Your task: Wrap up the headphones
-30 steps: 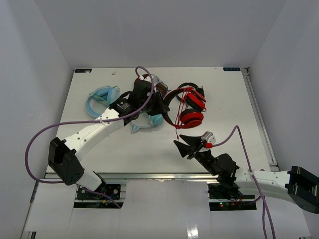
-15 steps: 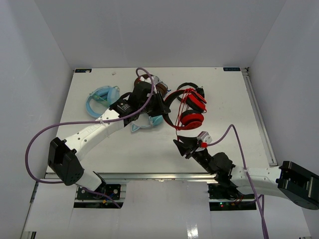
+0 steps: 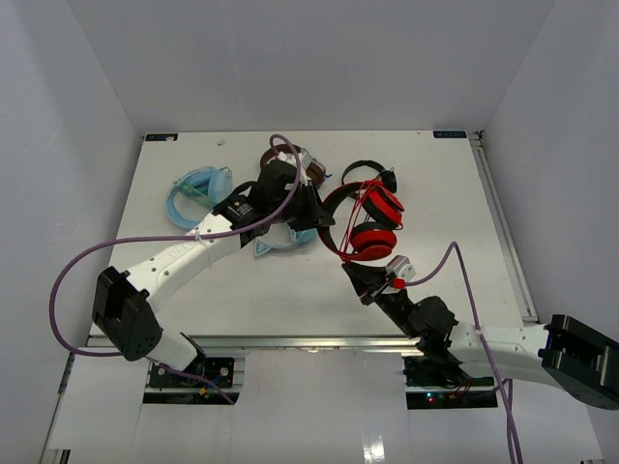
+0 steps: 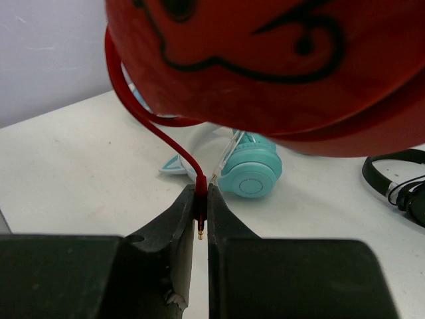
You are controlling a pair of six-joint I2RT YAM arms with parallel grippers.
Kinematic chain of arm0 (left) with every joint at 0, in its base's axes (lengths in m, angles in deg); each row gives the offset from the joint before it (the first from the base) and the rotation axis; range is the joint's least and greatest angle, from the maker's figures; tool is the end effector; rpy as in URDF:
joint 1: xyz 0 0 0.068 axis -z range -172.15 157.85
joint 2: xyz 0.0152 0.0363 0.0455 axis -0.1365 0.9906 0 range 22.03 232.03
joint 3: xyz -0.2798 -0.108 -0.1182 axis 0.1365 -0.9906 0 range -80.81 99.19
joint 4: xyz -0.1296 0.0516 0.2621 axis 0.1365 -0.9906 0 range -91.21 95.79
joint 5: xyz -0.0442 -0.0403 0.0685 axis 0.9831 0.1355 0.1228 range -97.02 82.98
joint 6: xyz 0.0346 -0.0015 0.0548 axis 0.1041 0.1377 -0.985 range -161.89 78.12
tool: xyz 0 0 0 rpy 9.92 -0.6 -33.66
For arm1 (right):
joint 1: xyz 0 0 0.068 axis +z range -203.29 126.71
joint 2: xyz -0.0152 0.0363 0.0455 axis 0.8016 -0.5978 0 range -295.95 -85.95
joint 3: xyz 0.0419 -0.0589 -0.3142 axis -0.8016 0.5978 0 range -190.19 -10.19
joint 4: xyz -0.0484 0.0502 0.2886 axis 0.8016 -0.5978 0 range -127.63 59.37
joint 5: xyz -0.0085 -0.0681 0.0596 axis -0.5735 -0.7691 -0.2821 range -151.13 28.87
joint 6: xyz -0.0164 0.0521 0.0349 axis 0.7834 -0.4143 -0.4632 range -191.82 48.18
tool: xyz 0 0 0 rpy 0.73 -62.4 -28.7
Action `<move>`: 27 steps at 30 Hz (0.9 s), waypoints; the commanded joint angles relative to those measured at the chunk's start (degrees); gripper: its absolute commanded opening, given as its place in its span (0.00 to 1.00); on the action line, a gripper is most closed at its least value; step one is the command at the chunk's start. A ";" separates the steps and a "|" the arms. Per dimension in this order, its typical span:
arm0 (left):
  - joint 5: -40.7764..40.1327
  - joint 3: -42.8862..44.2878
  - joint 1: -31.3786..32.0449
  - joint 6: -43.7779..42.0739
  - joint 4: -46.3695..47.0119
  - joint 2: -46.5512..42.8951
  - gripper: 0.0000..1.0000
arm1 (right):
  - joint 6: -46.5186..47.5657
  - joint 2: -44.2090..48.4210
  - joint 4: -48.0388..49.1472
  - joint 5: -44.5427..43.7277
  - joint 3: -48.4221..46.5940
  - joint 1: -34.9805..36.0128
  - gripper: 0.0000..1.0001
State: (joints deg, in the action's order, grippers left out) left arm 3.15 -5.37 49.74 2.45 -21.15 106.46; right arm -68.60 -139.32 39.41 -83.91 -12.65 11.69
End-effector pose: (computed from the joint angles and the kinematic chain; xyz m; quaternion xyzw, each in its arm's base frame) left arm 0.2754 -0.2591 0.3694 0.0214 0.8879 -0.3671 0.2766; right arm 0.0900 0.1464 0.2243 -0.1854 0.5609 0.3116 0.7442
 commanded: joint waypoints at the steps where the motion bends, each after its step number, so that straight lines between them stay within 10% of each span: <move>1: 10.39 0.93 -0.05 -1.36 5.54 -1.95 0.00 | 4.06 4.14 4.33 -4.53 7.66 -0.70 0.08; 10: 21.05 0.80 0.01 -5.06 7.05 1.77 0.00 | 7.43 10.32 4.50 -9.35 10.68 -0.72 0.08; 27: 14.39 2.82 0.04 -13.72 2.50 6.08 0.00 | 7.23 11.98 3.71 -15.67 11.03 -0.72 0.08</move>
State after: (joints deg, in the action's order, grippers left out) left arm 17.64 -5.03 49.69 -7.18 -16.73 110.45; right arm -62.42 -125.55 37.71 -91.42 -12.63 11.38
